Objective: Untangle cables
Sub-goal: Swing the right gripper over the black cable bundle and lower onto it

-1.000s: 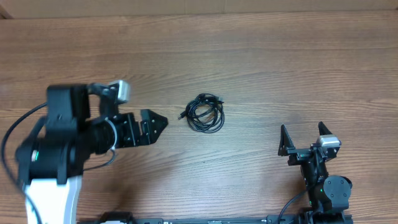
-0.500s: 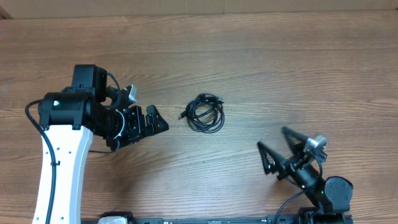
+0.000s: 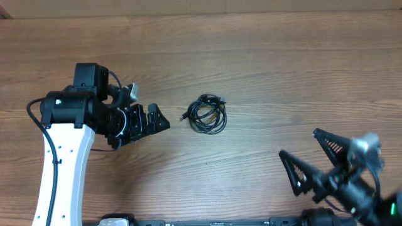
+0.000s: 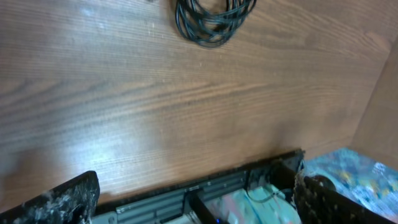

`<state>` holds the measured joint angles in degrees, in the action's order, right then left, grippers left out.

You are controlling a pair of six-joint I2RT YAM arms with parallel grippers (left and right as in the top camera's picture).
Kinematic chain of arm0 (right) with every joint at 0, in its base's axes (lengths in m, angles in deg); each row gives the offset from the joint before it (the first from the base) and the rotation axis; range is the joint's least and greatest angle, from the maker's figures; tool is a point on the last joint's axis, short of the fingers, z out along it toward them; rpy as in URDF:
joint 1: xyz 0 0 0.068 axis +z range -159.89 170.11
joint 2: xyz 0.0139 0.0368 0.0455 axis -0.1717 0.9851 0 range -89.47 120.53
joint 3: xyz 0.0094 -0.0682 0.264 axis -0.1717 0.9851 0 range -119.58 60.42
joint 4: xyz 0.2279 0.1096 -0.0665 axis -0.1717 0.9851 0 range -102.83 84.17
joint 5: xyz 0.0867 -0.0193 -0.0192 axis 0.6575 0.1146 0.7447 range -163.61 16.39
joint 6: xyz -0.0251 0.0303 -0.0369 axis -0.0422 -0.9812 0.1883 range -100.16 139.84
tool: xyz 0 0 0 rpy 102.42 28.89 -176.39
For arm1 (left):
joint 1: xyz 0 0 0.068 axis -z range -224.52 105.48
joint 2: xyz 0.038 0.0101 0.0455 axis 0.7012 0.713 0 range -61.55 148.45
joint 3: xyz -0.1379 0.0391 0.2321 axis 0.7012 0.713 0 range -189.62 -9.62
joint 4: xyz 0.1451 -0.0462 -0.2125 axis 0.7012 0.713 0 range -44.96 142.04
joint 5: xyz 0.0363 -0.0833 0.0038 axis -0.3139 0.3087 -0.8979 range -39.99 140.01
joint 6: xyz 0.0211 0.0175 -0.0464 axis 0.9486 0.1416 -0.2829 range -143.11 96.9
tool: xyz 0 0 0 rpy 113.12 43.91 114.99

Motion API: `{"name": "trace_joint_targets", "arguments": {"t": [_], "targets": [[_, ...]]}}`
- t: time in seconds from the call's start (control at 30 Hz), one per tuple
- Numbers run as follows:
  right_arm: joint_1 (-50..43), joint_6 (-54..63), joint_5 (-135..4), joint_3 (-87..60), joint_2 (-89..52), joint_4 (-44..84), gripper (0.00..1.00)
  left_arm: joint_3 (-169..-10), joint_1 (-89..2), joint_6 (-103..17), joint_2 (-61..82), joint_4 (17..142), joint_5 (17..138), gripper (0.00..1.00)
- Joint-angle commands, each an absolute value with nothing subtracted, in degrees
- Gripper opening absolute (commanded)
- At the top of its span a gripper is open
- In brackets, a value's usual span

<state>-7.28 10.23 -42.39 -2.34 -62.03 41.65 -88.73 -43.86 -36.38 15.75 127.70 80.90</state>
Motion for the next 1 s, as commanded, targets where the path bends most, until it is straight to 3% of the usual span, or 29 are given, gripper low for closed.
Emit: {"name": "trace_joint_targets", "arguments": {"t": [0.0, 0.17, 0.4, 0.7, 0.8, 0.97], "targets": [[-7.32, 17.08, -43.24, -17.03, -43.93, 55.82, 1.00, -88.51, -44.05, -35.57, 16.08, 127.17, 80.66, 0.99], [-7.30, 16.73, -26.26, -23.23, -26.07, 59.82, 1.00, -88.51, -44.05, -35.55, 16.08, 127.28, 80.66, 1.00], [-1.00, 15.33, -27.33, -23.21, -4.54, 58.35, 0.96, -88.51, -44.05, -35.55, 16.08, 127.24, 80.64, 0.99], [6.01, -21.37, -40.73, -23.21, 16.35, 38.96, 0.95, -88.51, -44.05, -35.55, 16.08, 127.39, 79.83, 1.00], [7.61, -26.97, -45.80, -23.21, 17.51, 35.53, 0.87, -88.51, -44.05, -35.55, 16.08, 127.48, 79.83, 1.00], [11.39, -31.56, -58.91, -22.60, 17.51, 35.23, 0.86, -88.51, -44.05, -35.53, 16.08, 127.46, 79.79, 1.00]]}}
